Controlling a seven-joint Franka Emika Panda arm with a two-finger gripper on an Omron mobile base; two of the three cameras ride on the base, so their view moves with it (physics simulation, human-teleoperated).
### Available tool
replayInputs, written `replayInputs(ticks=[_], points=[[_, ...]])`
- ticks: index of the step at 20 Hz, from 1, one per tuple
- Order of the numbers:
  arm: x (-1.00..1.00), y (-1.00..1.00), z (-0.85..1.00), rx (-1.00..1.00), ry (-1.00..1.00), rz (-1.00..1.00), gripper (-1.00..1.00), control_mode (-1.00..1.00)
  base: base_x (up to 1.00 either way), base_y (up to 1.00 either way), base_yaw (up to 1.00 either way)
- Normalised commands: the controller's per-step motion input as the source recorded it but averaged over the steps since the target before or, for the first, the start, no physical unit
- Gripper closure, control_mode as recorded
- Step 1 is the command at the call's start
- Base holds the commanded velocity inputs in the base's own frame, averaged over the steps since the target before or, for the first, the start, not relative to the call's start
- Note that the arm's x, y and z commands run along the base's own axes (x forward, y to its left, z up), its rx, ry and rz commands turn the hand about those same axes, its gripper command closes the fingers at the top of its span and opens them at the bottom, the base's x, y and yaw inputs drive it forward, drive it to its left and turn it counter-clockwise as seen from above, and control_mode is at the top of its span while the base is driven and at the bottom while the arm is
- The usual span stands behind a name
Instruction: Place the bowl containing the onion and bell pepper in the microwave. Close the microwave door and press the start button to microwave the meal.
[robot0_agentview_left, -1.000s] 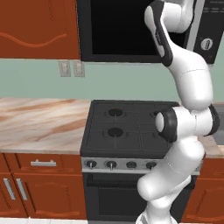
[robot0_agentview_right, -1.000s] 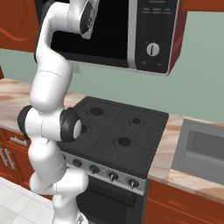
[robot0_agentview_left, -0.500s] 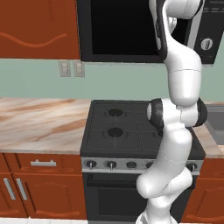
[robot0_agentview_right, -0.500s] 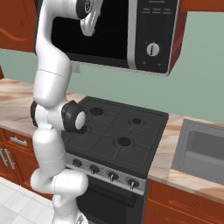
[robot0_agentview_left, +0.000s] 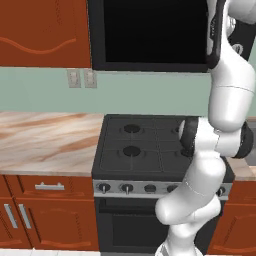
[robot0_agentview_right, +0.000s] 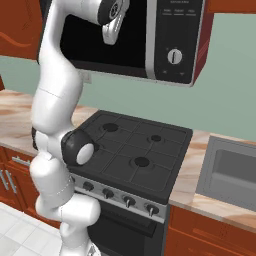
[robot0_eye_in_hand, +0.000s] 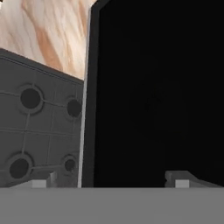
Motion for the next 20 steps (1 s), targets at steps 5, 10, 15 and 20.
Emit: replayInputs(ticks=[5, 10, 15, 20], points=[[-0.55, -0.16, -1.0, 0.0, -0.57, 0.0, -1.0, -1.0, 0.0, 0.0, 0.0], [-0.44, -0.03, -1.0, 0.05, -0.62, 0.0, -1.0, -1.0, 0.0, 0.0, 0.0], [-0.42, 0.0, -1.0, 0.08, -0.64, 0.0, -1.0, -1.0, 0.0, 0.0, 0.0], [-0.77, -0.04, -0.62, 0.06, -0.28, 0.0, -1.0, -1.0, 0.0, 0.0, 0.0]])
